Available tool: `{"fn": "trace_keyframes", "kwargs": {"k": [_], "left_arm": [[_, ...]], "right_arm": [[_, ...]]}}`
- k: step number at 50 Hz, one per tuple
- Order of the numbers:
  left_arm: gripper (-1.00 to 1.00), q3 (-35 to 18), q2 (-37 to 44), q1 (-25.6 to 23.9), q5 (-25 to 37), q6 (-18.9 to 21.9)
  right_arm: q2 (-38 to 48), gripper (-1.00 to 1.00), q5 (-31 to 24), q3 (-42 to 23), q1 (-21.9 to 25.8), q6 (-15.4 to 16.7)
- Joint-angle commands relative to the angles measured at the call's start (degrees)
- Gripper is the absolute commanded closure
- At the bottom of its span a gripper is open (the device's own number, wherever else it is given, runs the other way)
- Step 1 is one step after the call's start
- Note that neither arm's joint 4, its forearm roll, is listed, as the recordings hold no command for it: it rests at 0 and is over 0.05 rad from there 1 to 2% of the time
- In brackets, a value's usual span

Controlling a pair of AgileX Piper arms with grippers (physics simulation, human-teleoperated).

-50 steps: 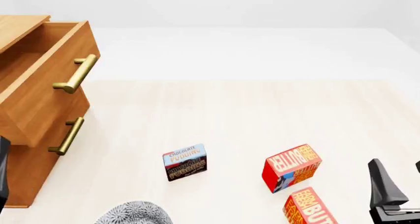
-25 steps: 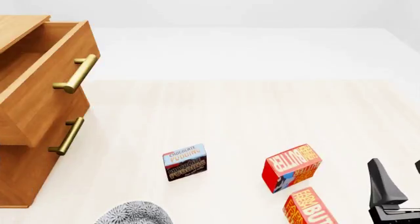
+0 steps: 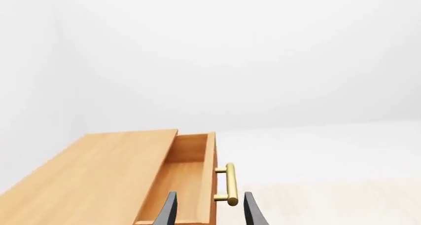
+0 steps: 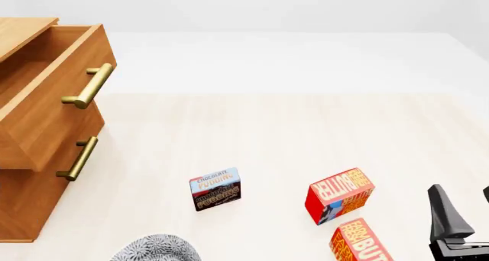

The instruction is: Put the chocolate pudding in the top drawer of the cabinet and close it.

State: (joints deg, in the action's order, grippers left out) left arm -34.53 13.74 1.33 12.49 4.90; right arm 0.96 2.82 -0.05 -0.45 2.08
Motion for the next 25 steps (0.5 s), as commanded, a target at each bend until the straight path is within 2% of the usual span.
{"fn": "trace_keyframes", "kwargs": {"k": [1, 5, 12, 16, 17, 24, 25], "left_arm": [[-1.00, -3.61, 3.84, 0.74, 0.86, 0.58], [-1.00, -4.76, 5.08, -1.10, 2.01, -0.81], [-1.00, -5.84, 6.77, -0.03, 3.03, -0.57], [-1.00, -7.64, 8.07, -0.16, 4.35, -0.03], [-1.00, -7.91, 7.90, 0.41, 4.34, 1.82], [-1.00, -10.35, 10.01, 0.43, 6.15, 1.45], [-1.00, -10.59, 10.25, 1.15, 6.60, 2.42]], "right_arm": [[0.01, -1.00, 0.02, 0.00, 0.00, 0.01], [0.04, -1.00, 0.03, 0.00, 0.00, -0.01], [0.03, -1.00, 0.03, 0.00, 0.01, 0.00], [0.02, -1.00, 0.02, 0.00, 0.00, 0.00], [0.02, -1.00, 0.02, 0.00, 0.00, 0.00], [0.05, -1.00, 0.03, 0.00, 0.00, 0.01], [0.02, -1.00, 0.03, 0.00, 0.01, 0.01]]}}
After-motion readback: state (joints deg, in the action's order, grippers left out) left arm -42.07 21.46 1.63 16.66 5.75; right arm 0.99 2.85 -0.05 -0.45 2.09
